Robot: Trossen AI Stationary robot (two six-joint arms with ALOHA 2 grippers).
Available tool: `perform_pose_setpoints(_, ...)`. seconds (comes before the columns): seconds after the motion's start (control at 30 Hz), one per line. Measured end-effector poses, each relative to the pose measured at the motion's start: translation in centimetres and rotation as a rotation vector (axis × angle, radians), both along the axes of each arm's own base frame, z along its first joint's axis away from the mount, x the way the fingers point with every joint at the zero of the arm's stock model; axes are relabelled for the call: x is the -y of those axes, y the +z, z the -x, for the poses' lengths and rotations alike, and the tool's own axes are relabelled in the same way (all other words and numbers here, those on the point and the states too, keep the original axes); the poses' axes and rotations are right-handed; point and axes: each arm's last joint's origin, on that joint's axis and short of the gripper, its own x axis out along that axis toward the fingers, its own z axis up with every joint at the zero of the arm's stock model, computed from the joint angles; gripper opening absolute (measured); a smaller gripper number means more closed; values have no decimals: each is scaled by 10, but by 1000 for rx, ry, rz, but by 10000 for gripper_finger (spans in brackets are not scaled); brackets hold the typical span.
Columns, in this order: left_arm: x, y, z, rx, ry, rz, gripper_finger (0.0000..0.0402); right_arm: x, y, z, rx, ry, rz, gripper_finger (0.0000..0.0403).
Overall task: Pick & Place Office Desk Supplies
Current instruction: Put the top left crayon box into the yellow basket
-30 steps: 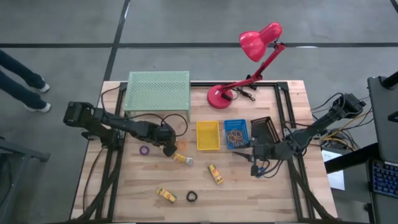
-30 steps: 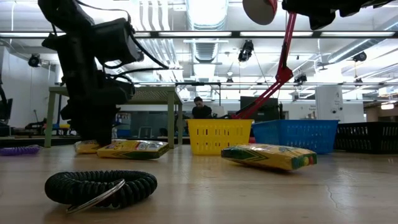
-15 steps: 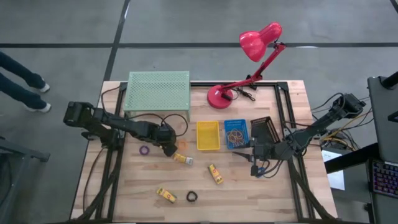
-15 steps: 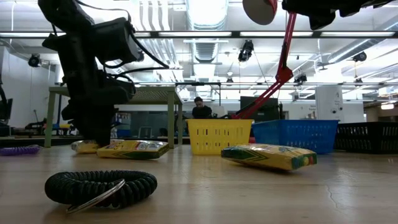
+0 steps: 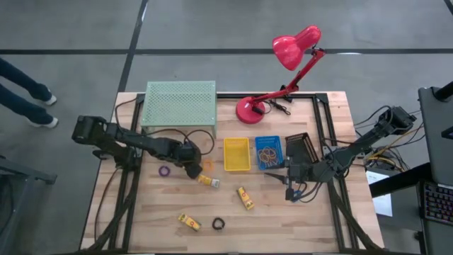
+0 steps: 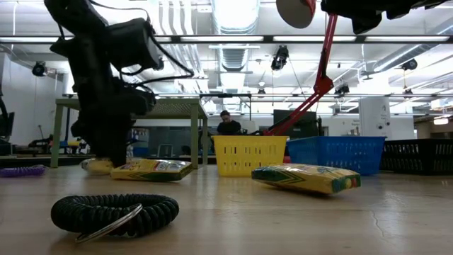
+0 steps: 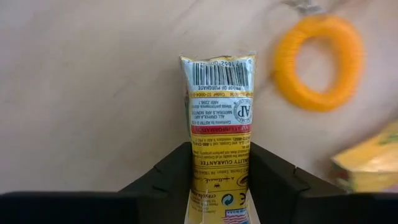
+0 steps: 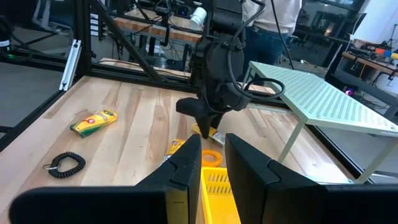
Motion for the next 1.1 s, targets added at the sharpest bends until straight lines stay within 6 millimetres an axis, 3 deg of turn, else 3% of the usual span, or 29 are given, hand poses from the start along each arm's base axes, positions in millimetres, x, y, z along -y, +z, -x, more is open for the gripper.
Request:
perform_pose_setpoints(0.4, 0, 45, -13, 176, 52, -30, 144, 0, 0, 0, 1, 0, 0, 68)
perform_pose_setpoints(0.7, -4, 71, -26, 347, 436, -19, 144, 0, 0, 0, 1, 0, 0, 68)
perform_pose_setpoints(1.1, 1, 82, -48, 574, 317, -59, 144, 0, 0, 0, 0, 0, 0, 68)
